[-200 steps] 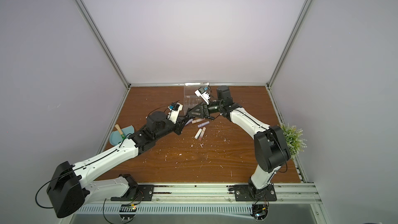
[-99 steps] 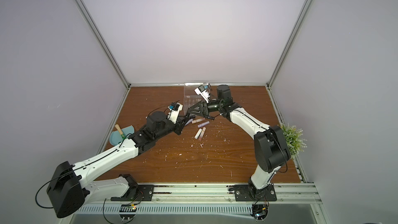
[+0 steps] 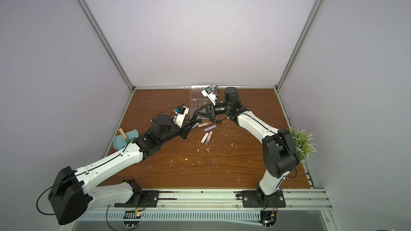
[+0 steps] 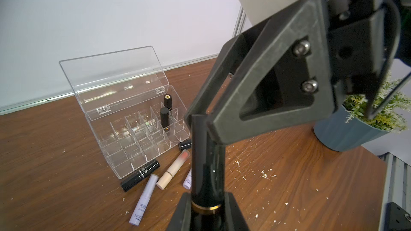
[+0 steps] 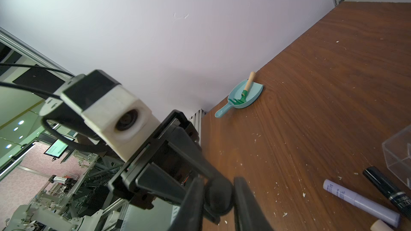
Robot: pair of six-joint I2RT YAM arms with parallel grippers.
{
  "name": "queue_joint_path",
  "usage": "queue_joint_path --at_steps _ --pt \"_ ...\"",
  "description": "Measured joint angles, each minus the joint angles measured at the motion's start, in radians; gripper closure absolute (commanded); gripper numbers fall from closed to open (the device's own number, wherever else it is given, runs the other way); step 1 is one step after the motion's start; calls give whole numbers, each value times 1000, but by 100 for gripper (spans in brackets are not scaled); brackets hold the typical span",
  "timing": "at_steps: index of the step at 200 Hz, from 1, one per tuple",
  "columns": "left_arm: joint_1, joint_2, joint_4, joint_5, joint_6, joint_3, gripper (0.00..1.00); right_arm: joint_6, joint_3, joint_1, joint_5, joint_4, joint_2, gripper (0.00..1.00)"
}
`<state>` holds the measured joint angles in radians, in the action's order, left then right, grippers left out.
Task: Arrange the lipsticks in the organizer
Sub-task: Pick up the lipstick at the center of the board, then place the lipstick in the storage box.
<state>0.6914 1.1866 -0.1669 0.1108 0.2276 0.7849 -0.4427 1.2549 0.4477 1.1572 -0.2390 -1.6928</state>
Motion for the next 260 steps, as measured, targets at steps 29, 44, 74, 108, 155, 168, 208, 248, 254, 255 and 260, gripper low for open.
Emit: queue_joint_path --at_steps 29,44,74,108,155,168,208,248,254,255,260 --pt "0 0 2 0 -2 0 64 0 0 0 0 1 0 82" --pt "0 0 2 -2 0 0 46 2 0 3 0 3 0 83" --pt "0 -4 1 -10 -6 -1 34 15 3 8 -11 20 0 84" --pt "0 -30 -6 -28 -7 -19 31 37 23 8 -64 50 -9 84" --pt "0 -69 -16 -80 -21 -63 30 108 92 1 -304 160 -36 81" --pt "0 -77 -25 -95 -22 -86 30 128 105 0 -395 180 -43 82" --pt "0 -122 -67 -146 -22 -175 31 183 128 -2 -661 200 -87 85" --pt "-14 -167 -113 -181 -21 -227 31 235 129 -2 -866 187 -119 85" --pt "-17 -173 -119 -184 -21 -231 31 243 132 -2 -887 183 -123 85" --pt "-18 -174 -120 -184 -21 -232 32 245 132 -2 -894 182 -123 85" --pt "-19 -178 -124 -186 -21 -234 32 251 135 -2 -910 175 -126 84"
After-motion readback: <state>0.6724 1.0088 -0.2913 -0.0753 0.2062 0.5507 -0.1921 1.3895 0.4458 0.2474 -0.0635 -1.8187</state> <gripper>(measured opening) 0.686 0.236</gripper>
